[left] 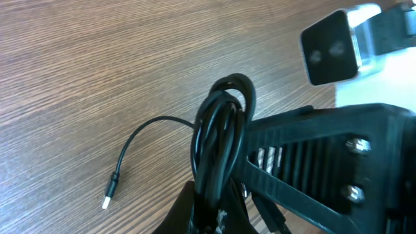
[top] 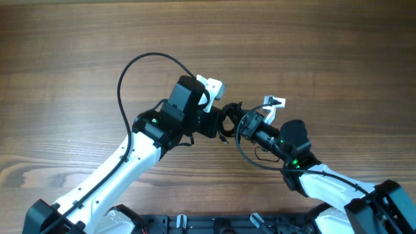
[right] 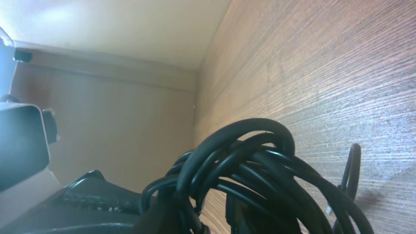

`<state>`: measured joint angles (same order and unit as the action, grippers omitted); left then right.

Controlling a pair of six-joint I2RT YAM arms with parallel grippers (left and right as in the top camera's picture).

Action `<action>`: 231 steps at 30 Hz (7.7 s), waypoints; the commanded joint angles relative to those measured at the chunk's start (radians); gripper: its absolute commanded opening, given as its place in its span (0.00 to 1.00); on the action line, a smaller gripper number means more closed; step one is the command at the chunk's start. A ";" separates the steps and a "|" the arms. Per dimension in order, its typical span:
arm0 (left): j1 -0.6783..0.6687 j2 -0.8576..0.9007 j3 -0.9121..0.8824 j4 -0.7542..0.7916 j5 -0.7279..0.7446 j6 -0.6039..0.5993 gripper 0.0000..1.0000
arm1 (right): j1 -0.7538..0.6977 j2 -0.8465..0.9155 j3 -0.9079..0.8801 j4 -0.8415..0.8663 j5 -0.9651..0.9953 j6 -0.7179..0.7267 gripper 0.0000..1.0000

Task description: Untangle cables

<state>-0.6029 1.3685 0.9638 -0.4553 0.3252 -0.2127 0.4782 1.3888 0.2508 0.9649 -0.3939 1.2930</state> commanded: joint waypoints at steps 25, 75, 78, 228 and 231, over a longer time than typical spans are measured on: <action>0.203 -0.053 0.005 0.078 0.236 -0.115 0.04 | -0.367 0.014 0.006 0.367 -0.694 0.016 0.04; 0.054 -0.050 0.005 0.171 -0.065 -0.514 0.04 | -0.552 0.014 0.006 -0.145 -0.635 -0.037 1.00; 0.021 -0.044 0.005 0.193 -0.066 -0.514 0.04 | -0.472 0.014 0.006 -0.034 -0.700 0.016 1.00; -0.329 0.006 0.005 0.221 -0.269 0.207 0.04 | -0.430 0.016 0.006 0.304 -0.731 0.121 0.36; -0.365 0.006 0.005 0.222 -0.329 0.242 0.04 | -0.394 0.016 0.006 0.285 -0.730 0.120 0.30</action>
<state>-0.9058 1.3785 0.9524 -0.2695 -0.0219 -0.0628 0.0319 1.4021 0.2520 1.2785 -1.1194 1.4281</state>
